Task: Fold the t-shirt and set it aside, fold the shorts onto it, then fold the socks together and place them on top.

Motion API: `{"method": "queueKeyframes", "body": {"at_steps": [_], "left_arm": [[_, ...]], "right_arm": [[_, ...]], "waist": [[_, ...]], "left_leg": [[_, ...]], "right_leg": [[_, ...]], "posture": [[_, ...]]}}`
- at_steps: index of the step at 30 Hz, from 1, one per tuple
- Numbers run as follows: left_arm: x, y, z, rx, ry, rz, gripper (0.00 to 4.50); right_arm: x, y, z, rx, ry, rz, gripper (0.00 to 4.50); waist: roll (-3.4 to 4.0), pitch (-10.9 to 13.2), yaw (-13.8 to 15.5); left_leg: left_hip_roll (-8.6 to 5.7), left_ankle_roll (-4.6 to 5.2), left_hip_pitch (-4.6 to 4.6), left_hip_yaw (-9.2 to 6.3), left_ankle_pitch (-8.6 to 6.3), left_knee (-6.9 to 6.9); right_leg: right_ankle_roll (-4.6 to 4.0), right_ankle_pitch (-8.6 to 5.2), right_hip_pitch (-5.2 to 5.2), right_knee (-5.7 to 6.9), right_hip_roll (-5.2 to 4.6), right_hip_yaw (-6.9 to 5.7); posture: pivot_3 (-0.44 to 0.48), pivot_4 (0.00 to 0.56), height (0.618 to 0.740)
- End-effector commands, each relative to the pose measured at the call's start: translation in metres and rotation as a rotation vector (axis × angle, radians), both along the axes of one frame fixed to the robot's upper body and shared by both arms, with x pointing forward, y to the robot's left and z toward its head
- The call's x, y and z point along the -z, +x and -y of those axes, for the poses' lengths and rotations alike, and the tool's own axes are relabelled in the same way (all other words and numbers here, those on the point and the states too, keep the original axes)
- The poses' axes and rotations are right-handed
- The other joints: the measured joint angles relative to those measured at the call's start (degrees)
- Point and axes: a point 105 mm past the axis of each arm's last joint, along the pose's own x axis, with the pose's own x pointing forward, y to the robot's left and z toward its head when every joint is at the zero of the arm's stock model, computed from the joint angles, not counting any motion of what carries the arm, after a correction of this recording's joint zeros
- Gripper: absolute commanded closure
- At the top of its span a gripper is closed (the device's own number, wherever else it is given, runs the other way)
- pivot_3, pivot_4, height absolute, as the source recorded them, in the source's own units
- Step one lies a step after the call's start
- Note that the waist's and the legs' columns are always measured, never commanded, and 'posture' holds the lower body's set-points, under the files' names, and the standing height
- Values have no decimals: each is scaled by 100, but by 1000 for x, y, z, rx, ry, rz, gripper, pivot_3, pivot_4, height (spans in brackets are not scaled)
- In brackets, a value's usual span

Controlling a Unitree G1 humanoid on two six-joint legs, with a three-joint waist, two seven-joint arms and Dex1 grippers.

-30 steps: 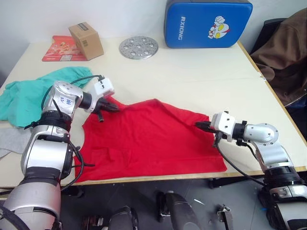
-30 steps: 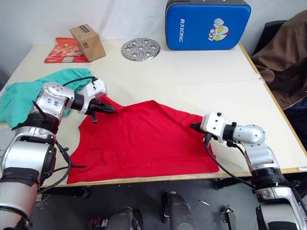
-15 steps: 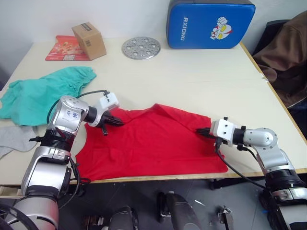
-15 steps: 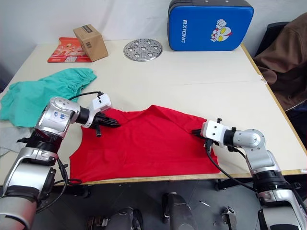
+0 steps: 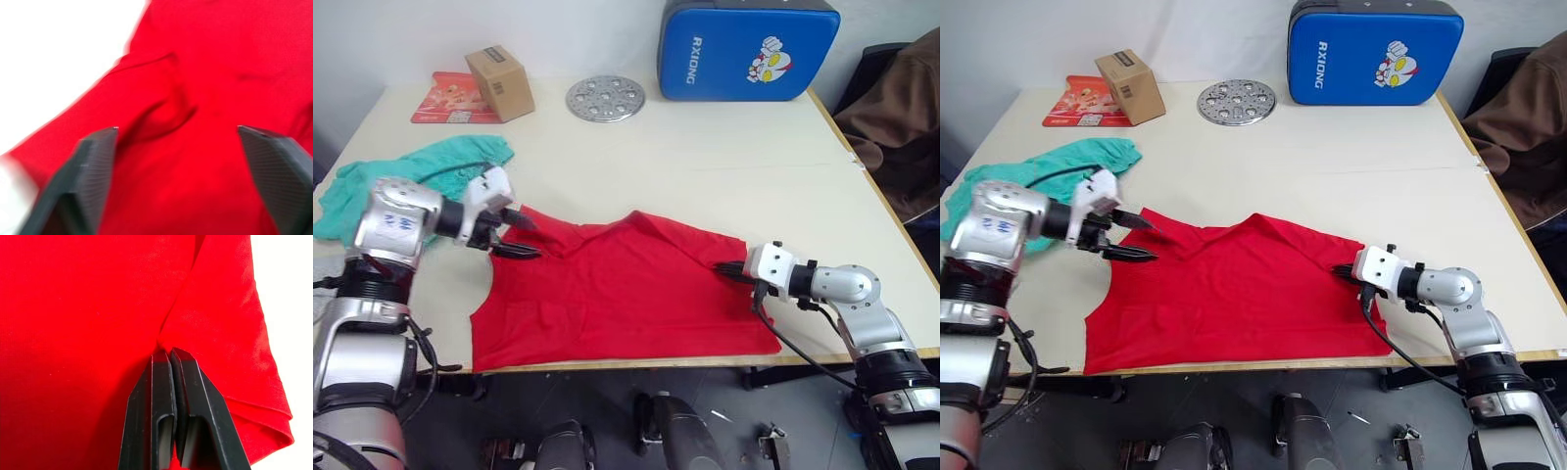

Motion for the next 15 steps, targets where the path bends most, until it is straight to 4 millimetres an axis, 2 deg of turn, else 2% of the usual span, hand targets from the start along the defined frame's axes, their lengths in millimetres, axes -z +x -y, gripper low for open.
{"method": "queueKeyframes", "body": {"at_steps": [1,5,9,12,15], "left_arm": [[-19,15,-25,-56,102,188,33],[-25,28,-25,-82,99,275,33],[-16,32,-17,-27,169,304,33],[-5,34,-16,-29,227,269,33],[-1,38,-21,-135,159,190,33]], "right_arm": [[-9,0,3,8,12,29,4500],[-9,2,0,6,19,31,4500],[-10,3,-3,6,26,34,4500],[-11,4,-4,9,34,34,4500],[-12,5,-7,8,37,36,4500]], "waist": [[-1,0,9],[-2,-1,43],[-2,-1,52],[-2,-1,43],[-2,-1,28]], "left_leg": [[0,0,0,-1,0,-1],[0,1,-2,-3,0,-1],[0,1,-2,-2,0,-1],[1,0,-2,-1,0,-1],[1,0,-2,0,0,-1]], "right_leg": [[0,0,1,-1,0,-1],[0,0,1,-4,-1,-6],[0,0,0,-3,0,-7],[0,0,-1,-2,2,-7],[0,0,-1,-2,3,-7]], "posture": [[0,150,740],[0,150,740],[0,150,740],[0,150,740],[0,150,740]]}}
